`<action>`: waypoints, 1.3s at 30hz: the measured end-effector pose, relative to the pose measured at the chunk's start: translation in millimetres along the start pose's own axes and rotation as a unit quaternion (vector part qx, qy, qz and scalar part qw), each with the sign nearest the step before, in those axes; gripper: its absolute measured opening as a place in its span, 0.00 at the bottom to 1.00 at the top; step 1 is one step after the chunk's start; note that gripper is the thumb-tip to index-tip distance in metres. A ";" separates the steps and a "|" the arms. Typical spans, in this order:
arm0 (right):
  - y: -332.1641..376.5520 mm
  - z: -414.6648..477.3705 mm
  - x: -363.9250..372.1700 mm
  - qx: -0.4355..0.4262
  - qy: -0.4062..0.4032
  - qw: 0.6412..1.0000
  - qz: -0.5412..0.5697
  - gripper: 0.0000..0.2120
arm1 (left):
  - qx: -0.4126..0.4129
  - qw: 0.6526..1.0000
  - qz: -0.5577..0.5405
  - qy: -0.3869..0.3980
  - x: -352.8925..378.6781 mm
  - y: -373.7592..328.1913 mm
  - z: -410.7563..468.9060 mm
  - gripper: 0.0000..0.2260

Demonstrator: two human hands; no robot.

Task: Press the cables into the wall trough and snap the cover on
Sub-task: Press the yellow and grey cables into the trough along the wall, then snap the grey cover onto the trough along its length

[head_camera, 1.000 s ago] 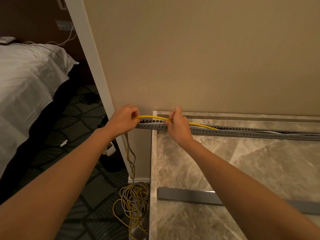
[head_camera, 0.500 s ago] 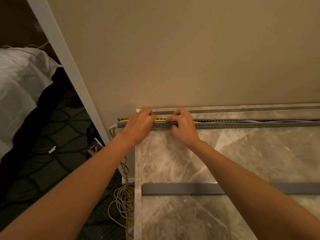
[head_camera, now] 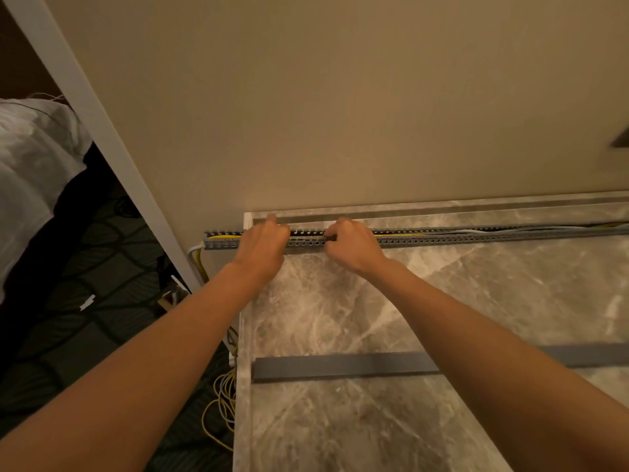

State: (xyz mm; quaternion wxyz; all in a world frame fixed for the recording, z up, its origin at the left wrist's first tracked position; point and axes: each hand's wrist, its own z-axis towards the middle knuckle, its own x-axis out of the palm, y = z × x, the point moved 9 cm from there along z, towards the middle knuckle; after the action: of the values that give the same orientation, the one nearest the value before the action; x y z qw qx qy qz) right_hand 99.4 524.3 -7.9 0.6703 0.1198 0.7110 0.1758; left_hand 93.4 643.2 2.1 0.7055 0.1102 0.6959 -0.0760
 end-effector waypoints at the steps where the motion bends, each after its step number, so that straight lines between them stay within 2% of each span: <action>1: -0.3 0.2 0.9 0.000 0.003 1.000 0.007 0.13 | -0.003 1.000 -0.003 -0.007 -2.5 -0.8 -0.3 0.10; 7: -8.7 -12.1 -1.2 -0.014 0.015 0.994 0.109 0.23 | 0.000 1.000 -0.022 -0.021 -12.7 -20.0 3.4 0.09; 10: -19.1 -19.9 -12.9 -0.005 0.016 0.991 0.132 0.24 | -0.010 0.998 -0.054 -0.004 -12.5 -36.5 6.3 0.10; 14: -63.8 -38.4 -41.7 0.051 -0.019 0.986 0.159 0.25 | -0.003 0.999 -0.045 0.013 -15.3 -63.9 12.0 0.12; 18: -132.1 -78.1 -68.9 0.122 -0.035 0.979 0.162 0.23 | 0.048 0.995 -0.082 0.032 -19.8 -117.8 16.0 0.12; 21: -188.4 -119.7 -85.2 0.167 -0.034 0.975 0.140 0.20 | 0.110 0.983 -0.137 0.058 -24.7 -186.0 11.4 0.12; 25: -248.7 -172.7 -90.5 0.194 0.051 0.977 0.072 0.20 | 0.213 0.951 -0.195 0.115 -22.9 -289.9 -15.7 0.15; 27: -275.9 -190.9 -96.6 0.200 0.064 0.977 0.048 0.22 | 0.236 0.942 -0.193 0.143 -14.0 -330.4 -27.8 0.17; 33: -345.3 -217.5 -118.6 0.179 0.067 0.981 -0.024 0.16 | 0.241 0.941 -0.158 0.176 9.9 -416.5 -41.2 0.23; 39: -389.3 -220.6 -136.7 0.116 0.101 0.985 -0.075 0.15 | 0.211 0.955 -0.137 0.160 8.1 -467.3 -37.4 0.18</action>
State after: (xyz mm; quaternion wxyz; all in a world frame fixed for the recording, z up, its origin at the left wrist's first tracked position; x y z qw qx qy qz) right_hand -84.7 95.1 -34.5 0.5881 0.1253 0.7973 0.0526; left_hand -64.4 202.7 -29.5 0.5287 0.1708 0.7762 -0.2980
